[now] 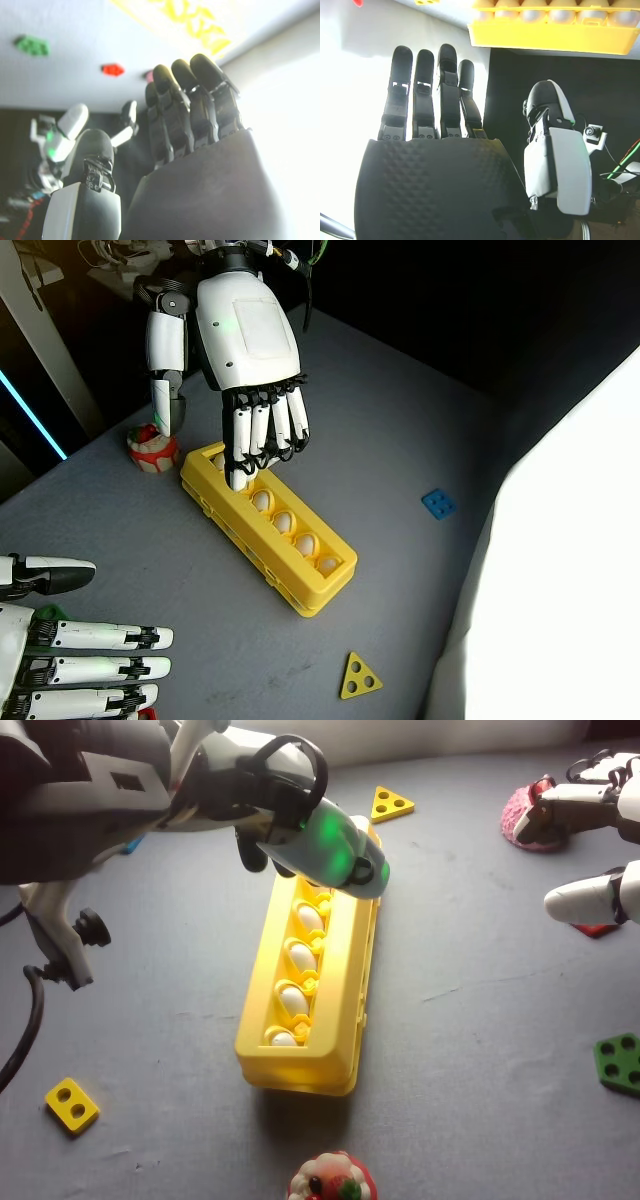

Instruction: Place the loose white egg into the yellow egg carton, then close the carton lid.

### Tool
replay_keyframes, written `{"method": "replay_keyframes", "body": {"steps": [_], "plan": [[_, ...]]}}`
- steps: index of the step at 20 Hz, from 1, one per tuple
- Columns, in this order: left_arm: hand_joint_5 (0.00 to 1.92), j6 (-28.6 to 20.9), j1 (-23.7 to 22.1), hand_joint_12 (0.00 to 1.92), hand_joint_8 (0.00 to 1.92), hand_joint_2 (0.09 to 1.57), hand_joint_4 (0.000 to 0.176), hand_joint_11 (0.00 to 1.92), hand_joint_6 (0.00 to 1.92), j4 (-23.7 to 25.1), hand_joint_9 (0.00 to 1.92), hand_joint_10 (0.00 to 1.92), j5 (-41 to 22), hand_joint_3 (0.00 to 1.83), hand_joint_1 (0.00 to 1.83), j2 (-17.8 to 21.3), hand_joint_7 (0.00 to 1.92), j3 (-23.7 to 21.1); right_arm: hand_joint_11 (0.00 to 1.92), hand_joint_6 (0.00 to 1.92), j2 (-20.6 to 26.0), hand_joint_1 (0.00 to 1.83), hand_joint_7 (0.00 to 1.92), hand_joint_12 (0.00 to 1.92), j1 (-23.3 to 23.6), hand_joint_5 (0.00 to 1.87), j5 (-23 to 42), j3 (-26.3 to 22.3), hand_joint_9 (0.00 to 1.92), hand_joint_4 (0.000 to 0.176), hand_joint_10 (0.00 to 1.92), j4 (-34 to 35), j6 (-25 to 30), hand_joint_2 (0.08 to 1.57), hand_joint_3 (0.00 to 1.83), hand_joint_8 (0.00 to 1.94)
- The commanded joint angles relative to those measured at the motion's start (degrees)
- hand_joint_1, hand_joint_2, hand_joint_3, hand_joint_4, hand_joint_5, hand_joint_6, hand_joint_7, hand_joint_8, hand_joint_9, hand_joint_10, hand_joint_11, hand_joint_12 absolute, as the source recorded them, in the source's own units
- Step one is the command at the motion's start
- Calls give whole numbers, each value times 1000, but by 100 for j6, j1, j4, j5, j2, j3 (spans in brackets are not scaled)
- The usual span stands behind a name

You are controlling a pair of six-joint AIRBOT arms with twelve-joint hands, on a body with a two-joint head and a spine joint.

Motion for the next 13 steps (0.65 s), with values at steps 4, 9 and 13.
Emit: {"method": "replay_keyframes", "body": {"steps": [4,9,13], "plan": [[553,-8,17,1656,745,1342,0,0,100,319,230,1076,-515,0,261,64,400,-78,0,935,48,207,461,1614,34,278,624,-14,187,0,1226,91,0,1239,0,738],[750,227,149,1819,1438,1327,0,473,1047,319,640,1557,-725,0,260,91,712,-94,908,1491,69,156,1121,1921,38,948,668,-33,1041,0,1822,90,0,1286,6,1533],[974,307,206,1919,1511,1380,0,839,1409,319,1016,1751,-791,7,8,185,1105,-42,1386,1760,96,3,1405,1921,10,1240,1009,-69,1404,144,1920,-123,0,1332,1,1723]]}}
